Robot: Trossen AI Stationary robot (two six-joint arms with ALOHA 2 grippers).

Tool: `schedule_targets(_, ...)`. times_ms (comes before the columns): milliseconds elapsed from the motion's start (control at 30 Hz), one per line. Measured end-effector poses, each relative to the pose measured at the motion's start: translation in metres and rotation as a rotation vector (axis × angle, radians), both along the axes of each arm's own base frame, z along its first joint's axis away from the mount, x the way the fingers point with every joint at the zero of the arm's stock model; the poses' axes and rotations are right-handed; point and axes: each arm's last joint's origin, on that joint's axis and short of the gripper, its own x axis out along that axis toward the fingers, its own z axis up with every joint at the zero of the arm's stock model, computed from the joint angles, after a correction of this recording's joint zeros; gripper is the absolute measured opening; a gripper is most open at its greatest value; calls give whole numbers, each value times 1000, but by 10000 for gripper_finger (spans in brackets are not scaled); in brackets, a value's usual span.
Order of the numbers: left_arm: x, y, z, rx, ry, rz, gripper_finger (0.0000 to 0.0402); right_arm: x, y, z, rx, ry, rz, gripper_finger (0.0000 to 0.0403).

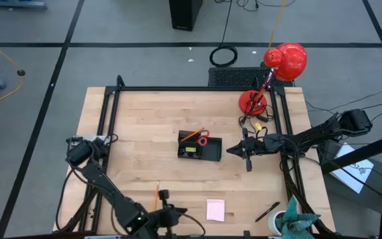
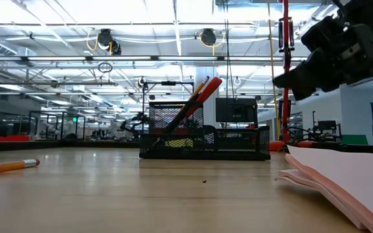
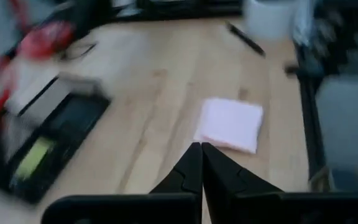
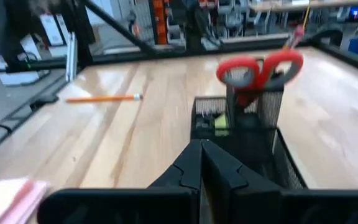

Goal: Pick and place office supplies into organizer
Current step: Put the yellow pencil into the black desk organizer

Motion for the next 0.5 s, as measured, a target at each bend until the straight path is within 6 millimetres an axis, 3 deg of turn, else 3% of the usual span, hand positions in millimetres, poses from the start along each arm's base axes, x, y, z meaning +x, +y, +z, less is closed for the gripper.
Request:
schedule_targets(100, -3, 8, 28, -228, -52, 196, 3, 0, 0, -2, 9, 22, -2, 4)
schedule_targets(167, -8, 15, 36, -283, -21, 285, 4, 0, 0, -2, 14, 20, -2, 4)
schedule_targets(500, -30, 52, 12, -417, 417, 713, 9, 0, 0, -1, 26, 12, -4, 4)
